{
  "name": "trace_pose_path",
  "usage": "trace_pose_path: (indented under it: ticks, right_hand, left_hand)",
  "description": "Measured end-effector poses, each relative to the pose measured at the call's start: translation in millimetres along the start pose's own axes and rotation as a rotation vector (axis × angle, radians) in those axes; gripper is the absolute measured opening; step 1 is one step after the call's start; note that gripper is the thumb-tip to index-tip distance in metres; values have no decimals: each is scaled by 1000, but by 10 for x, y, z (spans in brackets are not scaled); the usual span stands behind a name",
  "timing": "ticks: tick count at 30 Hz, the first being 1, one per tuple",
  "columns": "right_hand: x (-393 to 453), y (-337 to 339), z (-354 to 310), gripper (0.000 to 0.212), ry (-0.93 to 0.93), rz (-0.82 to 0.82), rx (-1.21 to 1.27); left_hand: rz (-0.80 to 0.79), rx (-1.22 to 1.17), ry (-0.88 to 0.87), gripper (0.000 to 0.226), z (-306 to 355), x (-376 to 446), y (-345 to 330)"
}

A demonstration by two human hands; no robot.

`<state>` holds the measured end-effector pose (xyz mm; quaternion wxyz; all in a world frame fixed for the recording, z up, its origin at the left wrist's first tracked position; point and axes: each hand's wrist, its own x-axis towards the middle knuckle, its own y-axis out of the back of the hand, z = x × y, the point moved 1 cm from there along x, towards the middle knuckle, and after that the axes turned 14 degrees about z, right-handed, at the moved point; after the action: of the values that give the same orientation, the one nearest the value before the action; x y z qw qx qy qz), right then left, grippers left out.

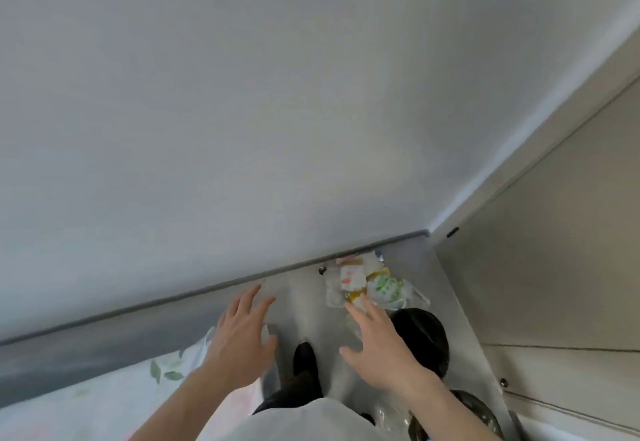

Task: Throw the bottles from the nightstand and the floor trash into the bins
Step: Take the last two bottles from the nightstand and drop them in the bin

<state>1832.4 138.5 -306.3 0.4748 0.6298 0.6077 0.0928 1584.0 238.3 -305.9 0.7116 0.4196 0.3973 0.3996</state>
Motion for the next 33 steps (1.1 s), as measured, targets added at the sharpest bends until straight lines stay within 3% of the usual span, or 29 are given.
trace_pose_path:
  ticks: [16, 25, 33]
  right_hand:
    - [1616, 417, -2499, 73, 517, -214, -309]
    - [2390, -41, -3831, 77, 922, -425, -480]
    - [2174, -889, -4961, 78, 1212, -666, -608]
  left_hand:
    - [320, -27, 331, 73, -1208, 762, 1282]
    - [458, -46, 745, 72, -1785, 731, 1625]
    - [600, -99, 1194, 75, -2119, -68, 1726]
